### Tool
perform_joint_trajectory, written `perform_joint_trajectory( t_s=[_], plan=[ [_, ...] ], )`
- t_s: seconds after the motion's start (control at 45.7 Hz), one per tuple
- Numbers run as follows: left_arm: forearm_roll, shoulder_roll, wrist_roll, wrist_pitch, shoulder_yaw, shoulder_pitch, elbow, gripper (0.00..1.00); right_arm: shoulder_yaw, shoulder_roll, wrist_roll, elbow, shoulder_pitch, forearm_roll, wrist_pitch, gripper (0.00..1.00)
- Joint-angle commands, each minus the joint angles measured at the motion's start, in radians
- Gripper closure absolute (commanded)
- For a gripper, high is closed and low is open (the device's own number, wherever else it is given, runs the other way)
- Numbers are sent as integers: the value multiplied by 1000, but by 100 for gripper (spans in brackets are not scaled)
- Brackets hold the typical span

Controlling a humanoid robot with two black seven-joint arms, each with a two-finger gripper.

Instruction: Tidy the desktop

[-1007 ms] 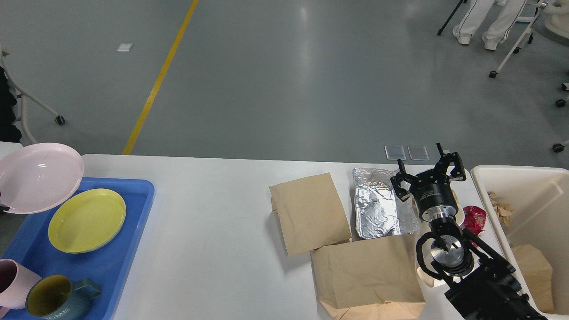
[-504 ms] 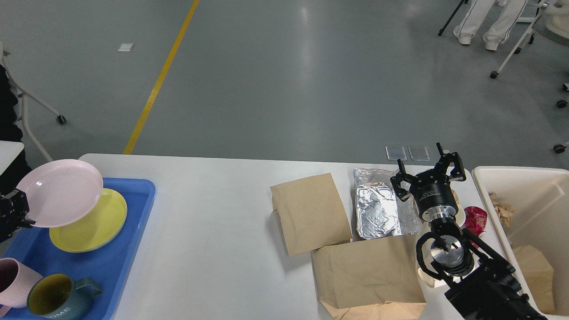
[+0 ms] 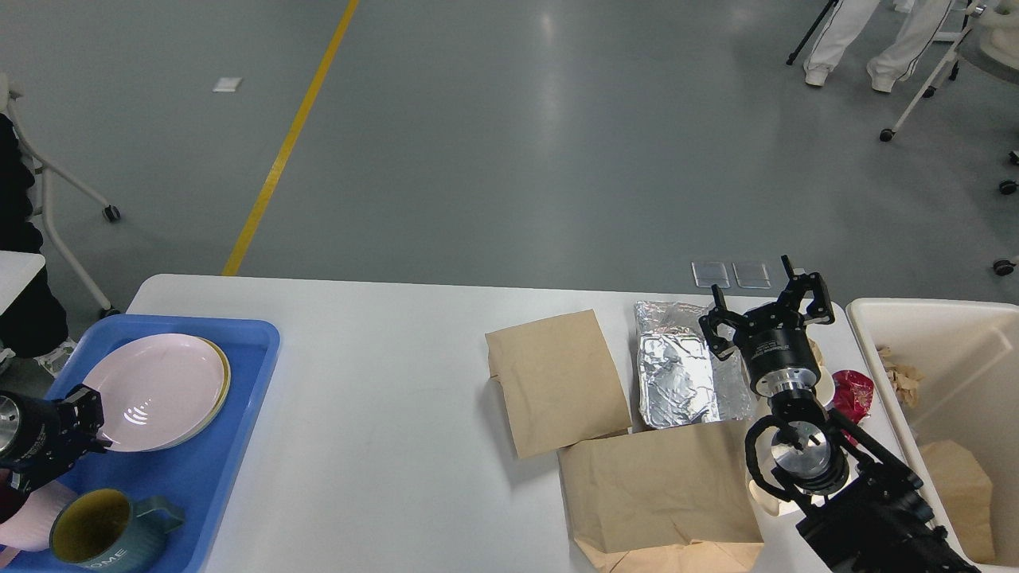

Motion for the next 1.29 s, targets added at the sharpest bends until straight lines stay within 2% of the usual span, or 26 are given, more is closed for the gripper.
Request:
perform_joint_trajectory(
  t_s=[0.0,0.635,0.679,0.701,0.788,0.854,0.898,1.029,1.117,1.27],
  plan=[
    [0,3,1,1,-9,11,0,100,0,0,0,0,0,0,0,0],
    [0,0,4,20,-32,5,23,99,0,0,0,0,0,0,0,0],
    [0,0,4,26,-32,7,25,93,0,0,0,0,0,0,-1,0],
    [0,0,3,32,-33,7,25,87,0,0,0,0,0,0,-1,0],
    [2,10,-3,84,-61,8,25,42,0,0,0,0,0,0,0,0],
    [2,10,-3,133,-102,10,23,19,0,0,0,0,0,0,-1,0],
    [2,13,-5,167,-133,14,21,8,0,0,0,0,0,0,0,0],
    [5,21,-2,184,-193,10,8,5,0,0,0,0,0,0,-1,0],
    [6,67,0,181,-199,-9,3,5,0,0,0,0,0,0,0,0],
    [8,87,1,181,-204,-102,2,4,0,0,0,0,0,0,0,0]
  ],
)
